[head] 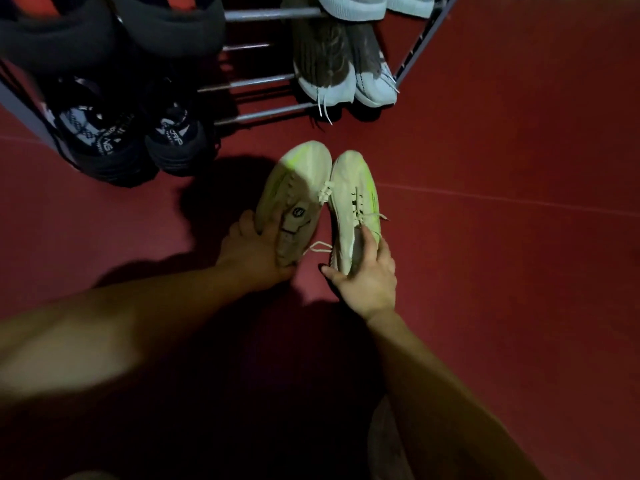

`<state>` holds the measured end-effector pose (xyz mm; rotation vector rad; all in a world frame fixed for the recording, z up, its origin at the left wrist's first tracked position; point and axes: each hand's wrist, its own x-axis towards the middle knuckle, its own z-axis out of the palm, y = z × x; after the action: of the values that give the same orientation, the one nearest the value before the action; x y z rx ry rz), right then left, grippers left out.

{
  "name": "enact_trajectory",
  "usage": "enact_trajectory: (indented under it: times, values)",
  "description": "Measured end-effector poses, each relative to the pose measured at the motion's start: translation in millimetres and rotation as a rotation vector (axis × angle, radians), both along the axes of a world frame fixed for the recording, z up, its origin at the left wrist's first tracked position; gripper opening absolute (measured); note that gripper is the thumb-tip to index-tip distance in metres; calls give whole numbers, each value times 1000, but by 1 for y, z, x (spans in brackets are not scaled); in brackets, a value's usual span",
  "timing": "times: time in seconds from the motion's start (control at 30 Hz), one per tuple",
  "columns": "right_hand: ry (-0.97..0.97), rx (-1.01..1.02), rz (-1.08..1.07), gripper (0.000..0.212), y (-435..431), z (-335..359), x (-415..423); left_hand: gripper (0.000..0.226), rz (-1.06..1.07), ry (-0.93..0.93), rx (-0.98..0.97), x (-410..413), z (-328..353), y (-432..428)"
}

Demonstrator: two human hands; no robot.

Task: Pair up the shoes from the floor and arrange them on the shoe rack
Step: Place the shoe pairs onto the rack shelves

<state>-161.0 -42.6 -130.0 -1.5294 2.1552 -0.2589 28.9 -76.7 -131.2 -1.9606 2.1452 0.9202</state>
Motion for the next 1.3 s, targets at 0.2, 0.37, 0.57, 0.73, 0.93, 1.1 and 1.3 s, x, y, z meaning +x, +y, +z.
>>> enact_trajectory:
  times: [0.2,0.37,0.57,0.73,0.93,1.1,1.3]
  values:
    - [-178,-179,-128,77,-3,2,-2,111,99,272,-20,15,4,-6]
    - [-163,-357,-93,71,-18,19,12,106,175,513,-184,13,19,-3]
    - [-72,-400,52,63,-76,46,20,98,378,635,-294,-5,40,-35]
    - [79,-440,205,63,-136,53,29,104,593,629,-399,-15,56,-84]
    - [257,-193,455,59,-186,47,47,88,305,-9,-311,5,40,-123]
    - [218,-230,504,59,-178,26,35,87,-83,-313,-455,26,28,-120]
    - [112,-160,474,75,-156,2,25,97,-318,-348,-471,28,24,-147]
